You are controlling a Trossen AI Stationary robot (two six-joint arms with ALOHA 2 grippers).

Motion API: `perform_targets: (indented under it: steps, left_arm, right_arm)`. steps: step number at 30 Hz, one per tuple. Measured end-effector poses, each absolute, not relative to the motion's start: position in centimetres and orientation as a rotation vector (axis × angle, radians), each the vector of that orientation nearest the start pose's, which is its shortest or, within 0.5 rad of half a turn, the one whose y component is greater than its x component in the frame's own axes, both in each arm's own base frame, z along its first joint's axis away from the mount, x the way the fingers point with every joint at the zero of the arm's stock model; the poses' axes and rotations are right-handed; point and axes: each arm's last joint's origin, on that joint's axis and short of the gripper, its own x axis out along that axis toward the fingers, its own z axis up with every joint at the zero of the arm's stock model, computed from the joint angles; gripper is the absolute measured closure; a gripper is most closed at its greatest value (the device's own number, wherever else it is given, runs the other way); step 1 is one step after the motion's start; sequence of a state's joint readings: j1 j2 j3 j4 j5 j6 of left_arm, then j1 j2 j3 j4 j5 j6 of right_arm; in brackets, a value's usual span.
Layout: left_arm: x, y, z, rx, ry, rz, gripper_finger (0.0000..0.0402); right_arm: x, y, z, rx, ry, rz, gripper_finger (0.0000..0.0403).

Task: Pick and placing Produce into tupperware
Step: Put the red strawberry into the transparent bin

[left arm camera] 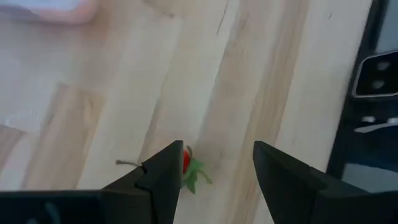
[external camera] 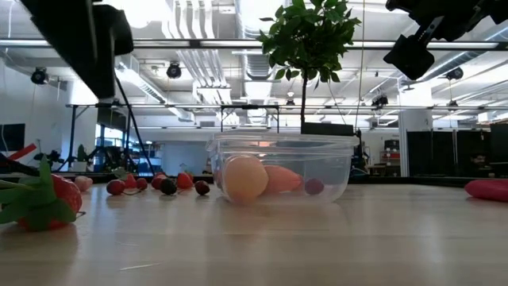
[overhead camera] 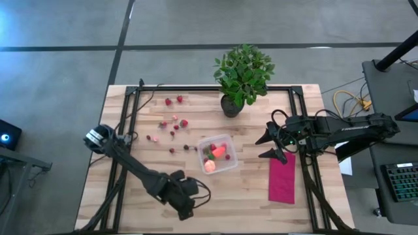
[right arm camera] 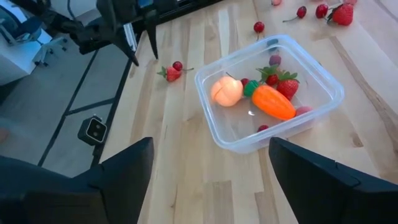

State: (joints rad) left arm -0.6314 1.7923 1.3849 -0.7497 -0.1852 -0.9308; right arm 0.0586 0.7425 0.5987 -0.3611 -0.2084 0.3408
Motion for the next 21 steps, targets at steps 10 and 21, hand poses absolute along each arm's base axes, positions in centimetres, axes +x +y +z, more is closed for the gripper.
perform_targets:
  steps: [10, 21]
  left_arm:
    - [30.3, -21.8, 20.2, -0.401, 1.214, 0.189, 0.0200]
    - [29.6, -21.3, 18.7, -0.346, 1.249, 0.214, 0.0145]
  right_arm:
    - [16.0, 1.5, 26.0, 0.370, 0.547, 0.173, 0.0095]
    - [16.0, 1.5, 26.0, 0.369, 0.546, 0.172, 0.0096]
